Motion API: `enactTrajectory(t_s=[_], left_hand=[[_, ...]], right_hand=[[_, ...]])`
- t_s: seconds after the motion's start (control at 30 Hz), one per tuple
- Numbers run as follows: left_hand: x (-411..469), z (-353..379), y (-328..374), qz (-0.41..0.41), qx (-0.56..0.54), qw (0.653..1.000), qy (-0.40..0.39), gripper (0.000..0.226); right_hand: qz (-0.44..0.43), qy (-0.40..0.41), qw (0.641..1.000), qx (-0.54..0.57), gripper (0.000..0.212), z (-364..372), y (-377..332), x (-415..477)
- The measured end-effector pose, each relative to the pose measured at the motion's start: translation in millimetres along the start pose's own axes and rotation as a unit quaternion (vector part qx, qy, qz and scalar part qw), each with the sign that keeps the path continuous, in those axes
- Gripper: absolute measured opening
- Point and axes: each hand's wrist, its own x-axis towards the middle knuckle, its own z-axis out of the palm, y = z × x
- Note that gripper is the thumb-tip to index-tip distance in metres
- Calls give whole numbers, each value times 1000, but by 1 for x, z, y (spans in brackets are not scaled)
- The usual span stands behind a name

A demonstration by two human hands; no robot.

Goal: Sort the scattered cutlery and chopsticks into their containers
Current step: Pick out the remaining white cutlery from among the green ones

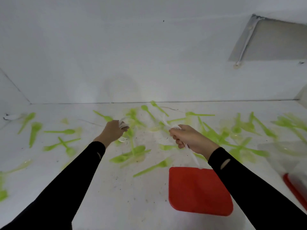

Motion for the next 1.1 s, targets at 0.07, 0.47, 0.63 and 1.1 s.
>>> enactTrajectory(t_s=[0.07, 0.47, 0.63, 1.1], left_hand=[[8, 8, -28, 17, 117, 993, -21, 27], [42, 34, -63, 59, 142, 985, -82, 39], [56, 28, -54, 67, 137, 984, -95, 34], [52, 39, 232, 165, -342, 923, -67, 19]], right_hand=[[9, -25, 1000, -6, 6, 7, 0, 13], [42, -35, 998, -39, 11, -7, -21, 58], [6, -15, 1000, -16, 3, -35, -17, 66], [-67, 96, 991, 58, 5, -166, -19, 31]])
